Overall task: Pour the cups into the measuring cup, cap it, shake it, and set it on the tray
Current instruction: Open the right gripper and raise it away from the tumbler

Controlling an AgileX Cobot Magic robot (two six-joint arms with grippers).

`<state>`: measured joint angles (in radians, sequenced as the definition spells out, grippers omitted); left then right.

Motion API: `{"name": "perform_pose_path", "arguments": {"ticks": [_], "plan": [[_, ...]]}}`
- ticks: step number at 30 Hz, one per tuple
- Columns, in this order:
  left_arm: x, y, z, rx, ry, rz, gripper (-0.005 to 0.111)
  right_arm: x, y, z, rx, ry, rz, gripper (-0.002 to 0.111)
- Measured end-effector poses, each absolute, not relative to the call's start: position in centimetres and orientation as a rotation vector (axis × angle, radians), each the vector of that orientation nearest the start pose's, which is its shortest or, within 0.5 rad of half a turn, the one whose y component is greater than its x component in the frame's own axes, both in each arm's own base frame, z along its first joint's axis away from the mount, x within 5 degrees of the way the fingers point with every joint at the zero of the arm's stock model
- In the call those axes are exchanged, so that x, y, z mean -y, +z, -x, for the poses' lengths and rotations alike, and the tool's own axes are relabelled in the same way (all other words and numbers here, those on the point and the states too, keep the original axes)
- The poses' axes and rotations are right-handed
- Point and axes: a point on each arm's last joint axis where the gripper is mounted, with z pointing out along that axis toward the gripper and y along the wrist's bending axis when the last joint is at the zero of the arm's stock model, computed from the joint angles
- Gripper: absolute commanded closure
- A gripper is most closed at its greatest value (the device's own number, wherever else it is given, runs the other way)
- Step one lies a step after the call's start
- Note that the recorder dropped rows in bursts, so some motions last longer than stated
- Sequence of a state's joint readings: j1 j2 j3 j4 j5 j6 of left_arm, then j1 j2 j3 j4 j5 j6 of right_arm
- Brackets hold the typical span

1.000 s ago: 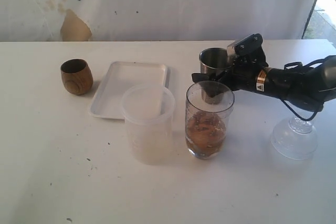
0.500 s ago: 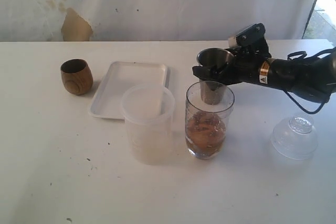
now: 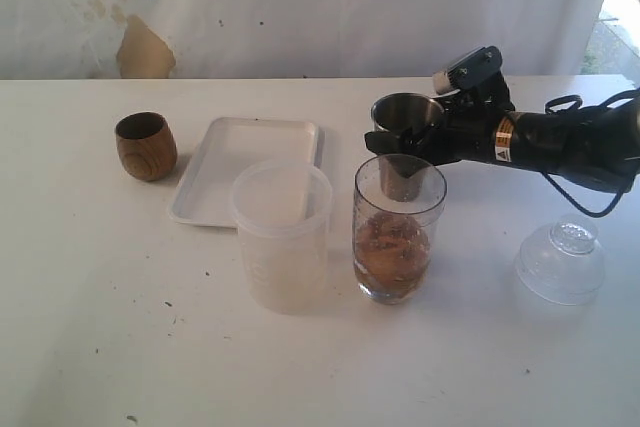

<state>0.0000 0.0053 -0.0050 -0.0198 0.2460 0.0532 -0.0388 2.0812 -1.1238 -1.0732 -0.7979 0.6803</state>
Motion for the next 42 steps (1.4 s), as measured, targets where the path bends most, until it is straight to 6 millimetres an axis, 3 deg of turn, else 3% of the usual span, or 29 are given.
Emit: {"name": "perform_pose_path", "arguments": {"ticks": [22, 27, 34, 37, 42], "plan": [[0.0, 19.2, -5.6, -1.730, 0.021, -0.033, 0.107, -4.1, 17.0, -41.5, -1.766, 0.466, 0.623, 0.003], [0.0, 19.2, -5.6, -1.730, 0.021, -0.033, 0.107, -4.0, 19.2, -41.2, -1.735, 0.437, 0.613, 0.003], [0.0, 19.2, -5.6, -1.730, 0.021, -0.033, 0.107, -3.0, 24.1, -40.1, -1.774, 0.364, 0.454, 0.003], [0.0, 19.2, -5.6, -1.730, 0.021, -0.033, 0.107, -2.5, 28.2, -38.4, -1.802, 0.376, 0.291, 0.003], [0.0, 19.2, -5.6, -1.730, 0.021, -0.033, 0.107, -1.6, 31.1, -35.8, -1.936, 0.382, 0.073, 0.003]]}}
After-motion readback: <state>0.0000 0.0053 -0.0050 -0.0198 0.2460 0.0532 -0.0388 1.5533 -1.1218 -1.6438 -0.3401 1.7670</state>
